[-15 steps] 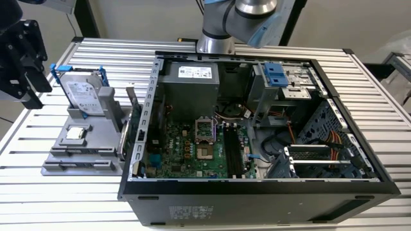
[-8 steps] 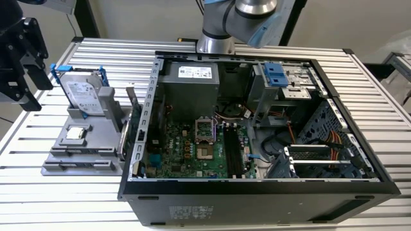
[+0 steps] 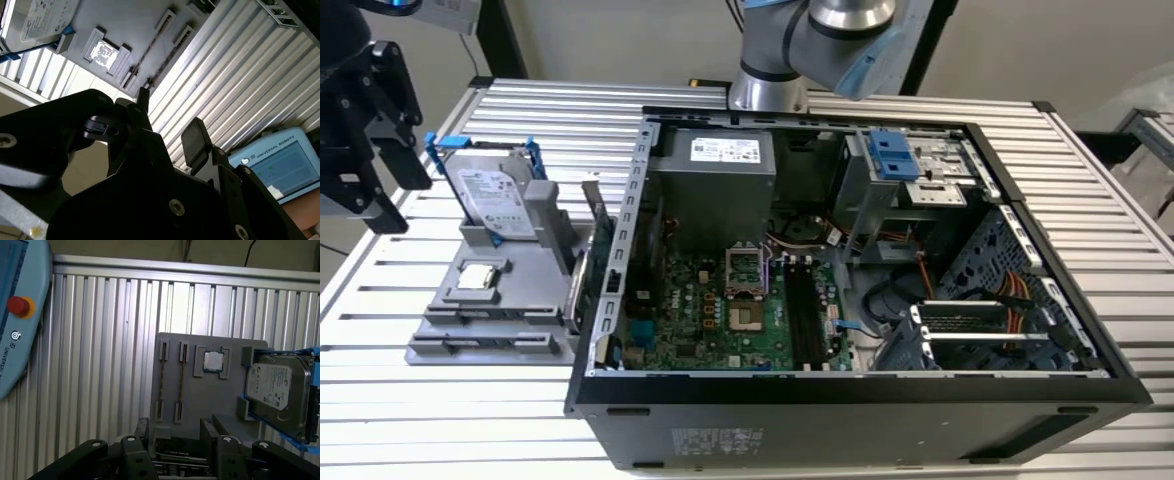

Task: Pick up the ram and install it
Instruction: 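Pick up the ram and move it above insertion slot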

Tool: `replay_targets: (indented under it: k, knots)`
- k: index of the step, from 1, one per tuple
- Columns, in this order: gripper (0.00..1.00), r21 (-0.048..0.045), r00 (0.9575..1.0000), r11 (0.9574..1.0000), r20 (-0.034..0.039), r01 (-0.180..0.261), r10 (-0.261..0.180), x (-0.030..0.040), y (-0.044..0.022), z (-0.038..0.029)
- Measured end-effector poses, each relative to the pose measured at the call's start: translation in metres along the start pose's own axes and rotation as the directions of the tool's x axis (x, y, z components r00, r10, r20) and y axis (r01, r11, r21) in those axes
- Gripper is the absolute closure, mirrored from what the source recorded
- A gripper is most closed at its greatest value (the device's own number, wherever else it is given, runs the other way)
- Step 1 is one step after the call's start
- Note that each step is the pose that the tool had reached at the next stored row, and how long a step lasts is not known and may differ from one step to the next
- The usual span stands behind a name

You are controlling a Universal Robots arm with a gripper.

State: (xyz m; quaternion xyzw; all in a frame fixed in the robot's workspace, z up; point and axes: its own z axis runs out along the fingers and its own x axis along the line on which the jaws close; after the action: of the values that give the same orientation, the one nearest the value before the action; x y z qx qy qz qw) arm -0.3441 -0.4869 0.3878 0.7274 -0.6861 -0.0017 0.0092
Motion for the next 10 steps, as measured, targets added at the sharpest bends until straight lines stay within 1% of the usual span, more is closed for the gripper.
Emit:
replay_targets:
  k: [10]
  knots:
    - [0.0,0.0,1.0,1.0,0.0,-0.001,0.001,0.0,0.0,0.0047]
